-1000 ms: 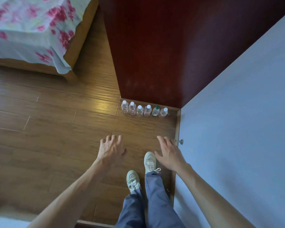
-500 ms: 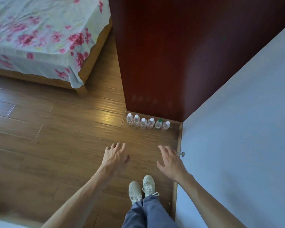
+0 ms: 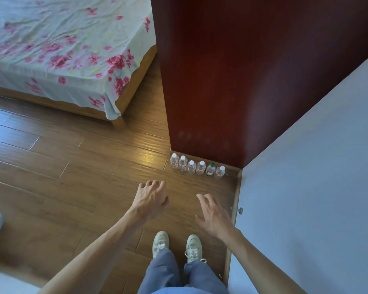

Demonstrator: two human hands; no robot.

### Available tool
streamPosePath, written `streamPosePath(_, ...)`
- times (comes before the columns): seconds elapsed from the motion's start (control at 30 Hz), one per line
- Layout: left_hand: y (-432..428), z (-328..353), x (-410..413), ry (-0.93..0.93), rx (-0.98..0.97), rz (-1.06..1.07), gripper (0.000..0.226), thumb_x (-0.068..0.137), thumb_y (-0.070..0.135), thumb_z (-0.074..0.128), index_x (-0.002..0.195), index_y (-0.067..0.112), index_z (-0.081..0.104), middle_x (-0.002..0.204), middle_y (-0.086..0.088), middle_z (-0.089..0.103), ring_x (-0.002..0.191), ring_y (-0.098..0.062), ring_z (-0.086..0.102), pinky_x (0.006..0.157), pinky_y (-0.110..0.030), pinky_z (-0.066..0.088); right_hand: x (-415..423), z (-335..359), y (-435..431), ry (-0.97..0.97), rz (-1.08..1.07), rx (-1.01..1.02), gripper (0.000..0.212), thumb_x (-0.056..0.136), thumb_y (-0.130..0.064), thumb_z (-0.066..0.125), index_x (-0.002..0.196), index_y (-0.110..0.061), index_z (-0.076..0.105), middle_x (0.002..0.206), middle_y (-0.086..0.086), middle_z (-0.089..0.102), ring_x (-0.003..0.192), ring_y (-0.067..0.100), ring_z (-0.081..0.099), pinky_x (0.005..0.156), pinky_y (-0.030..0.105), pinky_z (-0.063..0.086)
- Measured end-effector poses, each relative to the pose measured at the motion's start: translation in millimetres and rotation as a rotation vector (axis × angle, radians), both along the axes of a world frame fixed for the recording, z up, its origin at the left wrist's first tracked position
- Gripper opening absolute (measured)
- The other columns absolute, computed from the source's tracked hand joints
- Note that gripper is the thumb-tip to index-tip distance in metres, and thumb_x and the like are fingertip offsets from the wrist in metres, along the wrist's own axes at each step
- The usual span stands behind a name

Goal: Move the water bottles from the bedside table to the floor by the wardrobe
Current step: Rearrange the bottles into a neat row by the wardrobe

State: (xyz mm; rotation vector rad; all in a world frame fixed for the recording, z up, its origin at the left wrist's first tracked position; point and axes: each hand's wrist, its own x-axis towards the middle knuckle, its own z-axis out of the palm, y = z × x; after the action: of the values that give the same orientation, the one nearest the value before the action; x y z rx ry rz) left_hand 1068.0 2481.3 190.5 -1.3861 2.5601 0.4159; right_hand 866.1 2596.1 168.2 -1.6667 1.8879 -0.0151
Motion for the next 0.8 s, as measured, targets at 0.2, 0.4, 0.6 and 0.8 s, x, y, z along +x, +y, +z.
streamPosePath(0.2, -31.1, -1.8, 12.5, 0.133, 0.009, -0.018, 0.032, 0.084, 0.037, 0.048, 0.106, 0.014, 0.055, 0.100, -0.002, 0.064, 0.096, -0.026, 0.062, 0.080, -0.040, 0.048, 17.4, -6.8, -27.7, 0.016, -0.057, 0.051, 0.062, 0.096, -0.040, 0.053, 0.148, -0.022, 0.024, 0.145, 0.004, 0.036, 0.124, 0.021, 0.050, 0.091, 0.033, 0.053)
streamPosePath(0.4, -80.2, -6.0, 41.6, 0.186, 0.017, -0.086, 0.031, 0.085, 0.036, 0.050, 0.108, 0.015, 0.053, 0.104, 0.000, 0.064, 0.099, -0.026, 0.061, 0.081, -0.038, 0.046, 58.5, -9.0, -64.3, 0.012, -0.182, 0.118, 0.066, 0.096, -0.040, 0.052, 0.151, -0.020, 0.022, 0.149, 0.006, 0.035, 0.132, 0.024, 0.044, 0.101, 0.038, 0.048)
streamPosePath(0.6, -127.1, -12.2, 74.9, 0.234, 0.030, -0.154, 0.036, 0.083, 0.038, 0.049, 0.113, 0.016, 0.051, 0.107, -0.001, 0.066, 0.101, -0.025, 0.063, 0.080, -0.040, 0.051, 106.0, -10.3, -94.2, -0.018, -0.263, 0.174, 0.069, 0.097, -0.041, 0.049, 0.154, -0.018, 0.017, 0.156, 0.008, 0.029, 0.140, 0.027, 0.037, 0.109, 0.042, 0.043)
streamPosePath(0.8, -149.1, -15.1, 86.8, 0.267, 0.055, -0.265, 0.037, 0.083, 0.031, 0.053, 0.116, 0.015, 0.050, 0.111, -0.003, 0.065, 0.102, -0.028, 0.062, 0.079, -0.041, 0.052, 130.6, -10.7, -108.3, -0.019, -0.372, 0.157, 0.068, 0.098, -0.041, 0.050, 0.153, -0.018, 0.019, 0.153, 0.006, 0.034, 0.136, 0.025, 0.041, 0.106, 0.039, 0.045)
